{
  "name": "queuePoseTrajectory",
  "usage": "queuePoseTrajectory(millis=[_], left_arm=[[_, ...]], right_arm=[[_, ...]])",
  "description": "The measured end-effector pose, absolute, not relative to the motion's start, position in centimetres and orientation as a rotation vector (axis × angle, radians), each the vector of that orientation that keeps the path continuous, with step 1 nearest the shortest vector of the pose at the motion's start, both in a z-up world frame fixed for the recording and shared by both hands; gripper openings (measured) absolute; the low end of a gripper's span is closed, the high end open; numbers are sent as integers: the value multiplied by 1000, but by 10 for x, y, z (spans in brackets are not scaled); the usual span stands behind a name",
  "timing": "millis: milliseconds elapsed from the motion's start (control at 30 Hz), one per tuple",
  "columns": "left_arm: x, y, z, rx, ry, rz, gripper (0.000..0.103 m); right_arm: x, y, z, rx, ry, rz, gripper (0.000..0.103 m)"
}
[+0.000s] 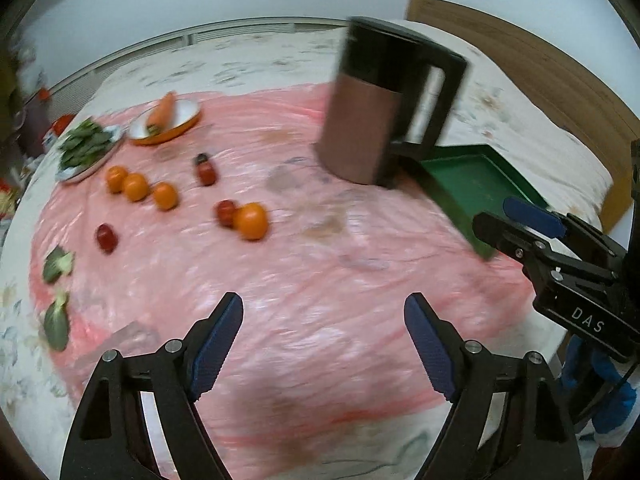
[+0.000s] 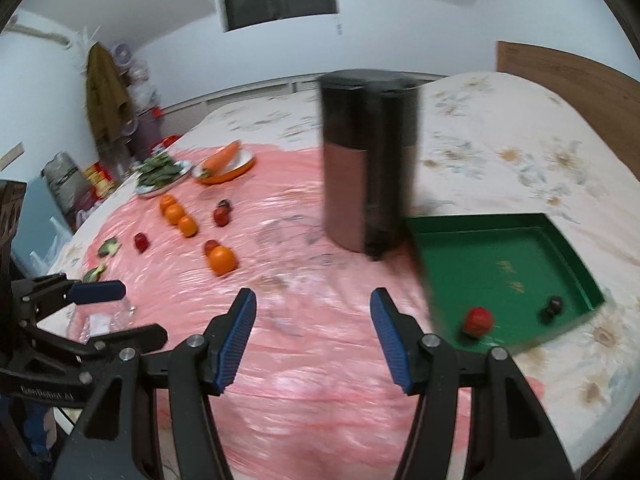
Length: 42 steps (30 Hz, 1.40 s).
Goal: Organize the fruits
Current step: 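Grasp an orange with the right gripper while the left gripper grasps another red apple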
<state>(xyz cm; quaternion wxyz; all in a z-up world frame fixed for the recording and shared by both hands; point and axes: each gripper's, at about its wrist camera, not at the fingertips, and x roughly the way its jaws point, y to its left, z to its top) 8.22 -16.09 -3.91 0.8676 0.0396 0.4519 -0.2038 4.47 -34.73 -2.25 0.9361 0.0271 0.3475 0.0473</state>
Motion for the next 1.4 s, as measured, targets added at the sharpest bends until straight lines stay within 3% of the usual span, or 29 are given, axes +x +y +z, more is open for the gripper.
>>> queuePoseTrajectory(millis=[200, 733, 1067, 1167, 1233, 1400], left_arm=[[106, -101, -55, 32, 976, -328, 67], [192, 16, -97, -120, 1019, -79, 66], [247, 28, -121, -89, 1049, -26, 59], [256, 26, -128, -73, 1058, -17, 57], [261, 26, -133, -71, 1063, -11, 55], [268, 27, -149, -61, 1088, 10, 50]], right_arm=[[75, -308, -41, 40, 752, 192, 89], [166, -232, -90, -30, 869, 358, 89], [207, -217, -116, -56, 939, 364, 89], [213, -212, -123, -77, 952, 365, 85], [216, -210, -128, -85, 963, 365, 71], [219, -214, -136, -78, 972, 346, 58]])
